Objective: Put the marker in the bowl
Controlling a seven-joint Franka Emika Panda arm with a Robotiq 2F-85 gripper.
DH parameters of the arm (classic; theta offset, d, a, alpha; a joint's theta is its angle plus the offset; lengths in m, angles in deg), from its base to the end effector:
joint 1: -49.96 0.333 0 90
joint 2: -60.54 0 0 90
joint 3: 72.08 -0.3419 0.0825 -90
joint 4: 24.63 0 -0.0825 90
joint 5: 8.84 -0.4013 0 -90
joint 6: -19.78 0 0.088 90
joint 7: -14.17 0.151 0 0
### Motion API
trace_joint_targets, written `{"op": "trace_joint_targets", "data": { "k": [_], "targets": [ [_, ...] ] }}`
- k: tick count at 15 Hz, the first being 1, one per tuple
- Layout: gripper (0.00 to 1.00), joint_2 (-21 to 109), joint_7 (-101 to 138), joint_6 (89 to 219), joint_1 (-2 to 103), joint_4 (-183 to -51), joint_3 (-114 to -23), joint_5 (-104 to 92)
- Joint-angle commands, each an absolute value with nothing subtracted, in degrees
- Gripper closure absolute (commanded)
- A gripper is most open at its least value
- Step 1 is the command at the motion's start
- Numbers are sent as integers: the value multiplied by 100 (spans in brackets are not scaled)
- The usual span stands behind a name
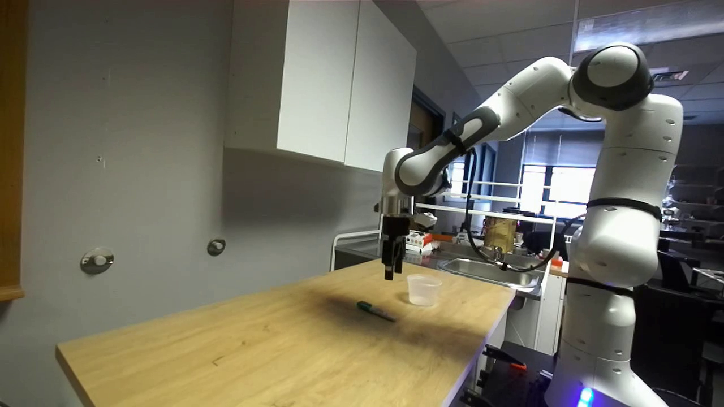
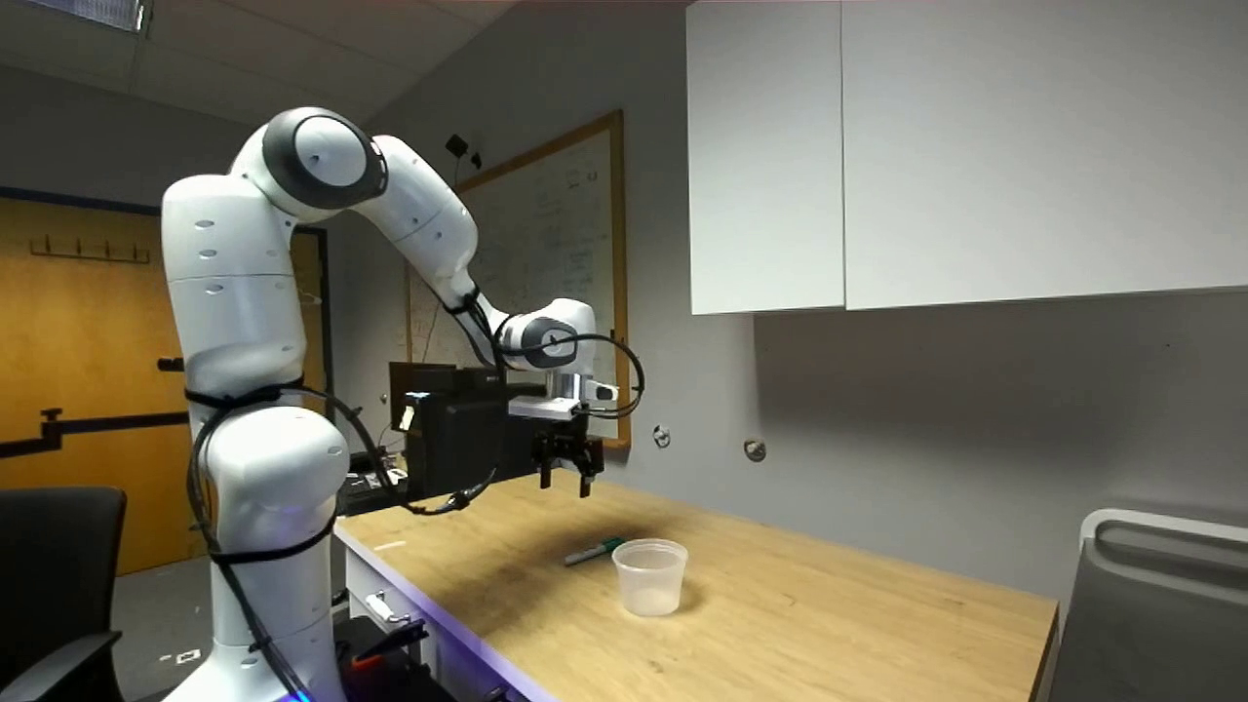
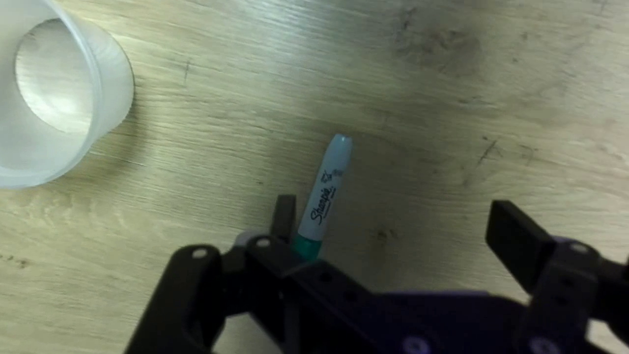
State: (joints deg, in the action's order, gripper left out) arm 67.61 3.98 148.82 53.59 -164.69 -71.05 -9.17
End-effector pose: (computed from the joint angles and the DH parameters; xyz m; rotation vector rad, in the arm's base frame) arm 0.4665 0.0216 0.3125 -3.1098 -0.3429 0.1070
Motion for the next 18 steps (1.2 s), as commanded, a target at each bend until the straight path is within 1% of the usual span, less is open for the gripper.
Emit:
{"op": "trace_joint_targets", "data": {
  "k": [1, 6, 14, 15, 16, 17, 18],
  "targets": [
    [0, 6024, 745, 14843, 5207, -15783, -7087, -1373],
    [0, 5149, 907, 14884, 4993, -15182, -7080, -1813],
    [0, 4034, 1082, 14900, 4929, -14728, -7105, -1590],
    [25, 3950, 1119, 14904, 4940, -14682, -7095, -1552],
    [27, 3882, 1126, 14878, 4943, -14633, -7096, -1536],
    [33, 3841, 1181, 14855, 4959, -14591, -7083, -1474],
    [43, 3831, 1232, 14833, 4975, -14559, -7075, -1410]
  ]
}}
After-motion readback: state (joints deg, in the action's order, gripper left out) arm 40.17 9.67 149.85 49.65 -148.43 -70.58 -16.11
